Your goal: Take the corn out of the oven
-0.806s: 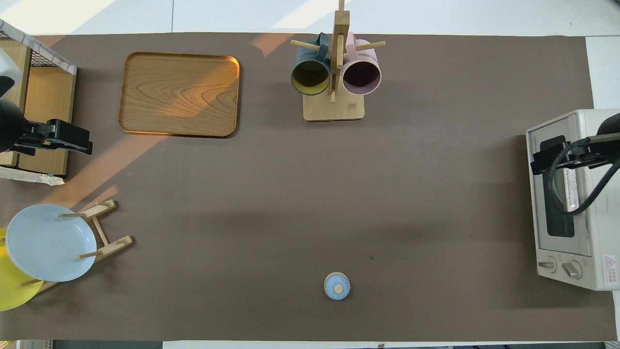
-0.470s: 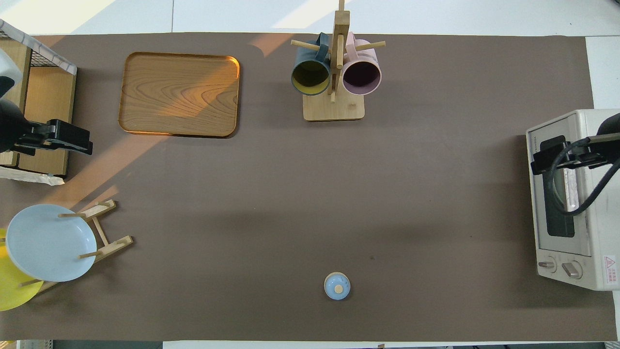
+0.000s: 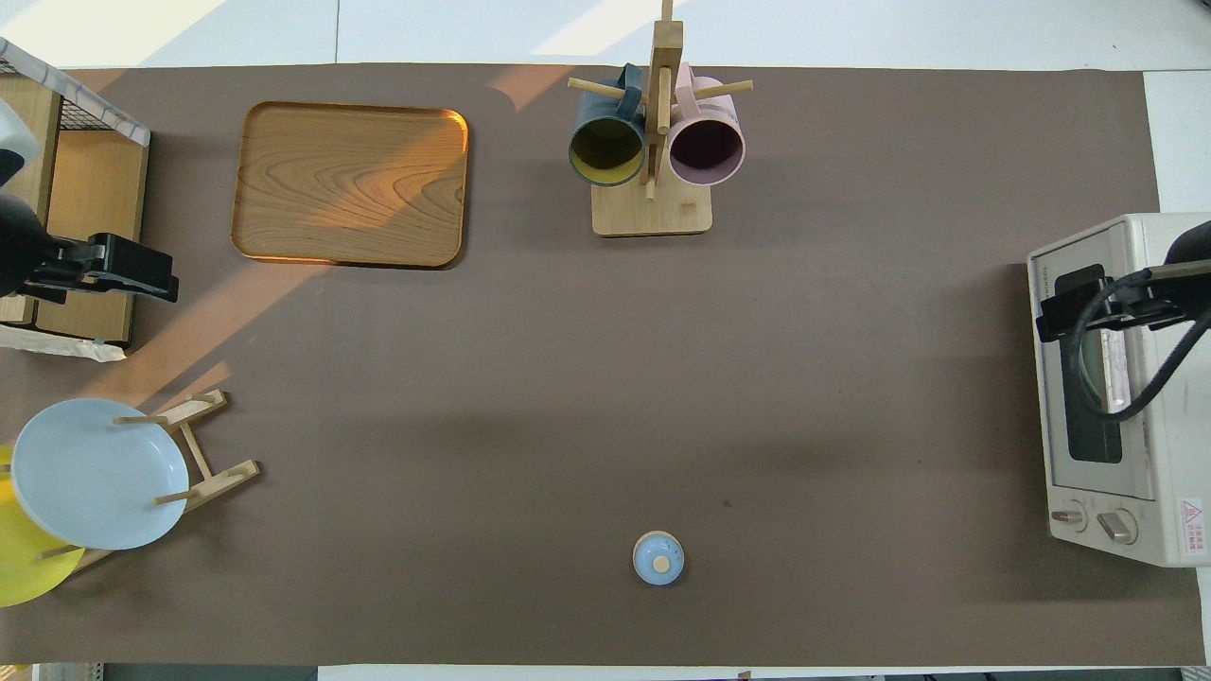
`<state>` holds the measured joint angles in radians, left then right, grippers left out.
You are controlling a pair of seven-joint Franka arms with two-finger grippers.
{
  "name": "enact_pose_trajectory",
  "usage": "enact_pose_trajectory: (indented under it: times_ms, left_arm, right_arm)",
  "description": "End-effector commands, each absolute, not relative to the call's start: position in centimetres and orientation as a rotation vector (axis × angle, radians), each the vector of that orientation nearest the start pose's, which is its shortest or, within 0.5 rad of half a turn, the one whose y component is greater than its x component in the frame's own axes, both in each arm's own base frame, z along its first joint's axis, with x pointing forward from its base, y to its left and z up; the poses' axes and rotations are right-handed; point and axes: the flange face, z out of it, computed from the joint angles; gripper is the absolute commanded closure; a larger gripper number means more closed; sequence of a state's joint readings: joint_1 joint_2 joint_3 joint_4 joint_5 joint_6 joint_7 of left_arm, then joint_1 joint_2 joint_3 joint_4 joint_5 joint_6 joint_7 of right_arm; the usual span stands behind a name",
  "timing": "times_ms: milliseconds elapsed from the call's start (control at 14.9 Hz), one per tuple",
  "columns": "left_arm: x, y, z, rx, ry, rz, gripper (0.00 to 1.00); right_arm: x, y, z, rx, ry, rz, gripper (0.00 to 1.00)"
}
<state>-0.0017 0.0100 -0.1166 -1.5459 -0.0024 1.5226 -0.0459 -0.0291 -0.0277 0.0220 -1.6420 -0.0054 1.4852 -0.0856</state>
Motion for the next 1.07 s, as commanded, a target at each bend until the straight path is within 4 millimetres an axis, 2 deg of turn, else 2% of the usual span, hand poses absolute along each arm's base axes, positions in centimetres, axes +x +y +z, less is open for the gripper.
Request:
enact_pose_trajectory:
  times_ms: [0, 67, 269, 403, 537, 739, 873, 1007]
  left_arm:
    - [54.6, -6.0, 63.1, -3.131, 0.129, 0.035, 0.00]
    - [54.7, -6.0, 63.1, -3.131, 0.129, 0.031, 0.00]
    - [54.7, -5.9, 63.1, -3.132, 0.127, 0.023, 0.00]
    - [54.8, -5.8, 63.2, -3.132, 0.122, 0.014, 0.00]
    - [54.9, -5.7, 63.2, -3.133, 0.120, 0.009, 0.00]
    - [54.9, -5.7, 63.2, -3.133, 0.118, 0.007, 0.00]
    - [54.9, -5.7, 63.1, -3.134, 0.120, 0.009, 0.00]
    - [54.9, -5.6, 63.0, -3.134, 0.118, 0.012, 0.00]
  right_arm:
    - [52.5, -0.1, 58.7, -3.108, -0.128, 0.202, 0.64]
    - [52.4, -0.1, 58.6, -3.107, -0.133, 0.208, 1.00]
    - [52.3, -1.1, 58.5, -3.115, -0.121, 0.202, 1.00]
    - [51.8, -3.0, 57.6, -3.125, -0.065, 0.209, 1.00]
    - [50.9, -5.2, 55.9, -3.141, 0.003, 0.168, 1.00]
    - [50.0, -6.4, 52.8, -3.276, -0.049, 0.075, 1.00]
    - [49.8, -7.7, 52.0, -3.278, -0.017, 0.085, 1.00]
    - [49.7, -8.1, 51.4, -3.275, -0.029, 0.100, 1.00]
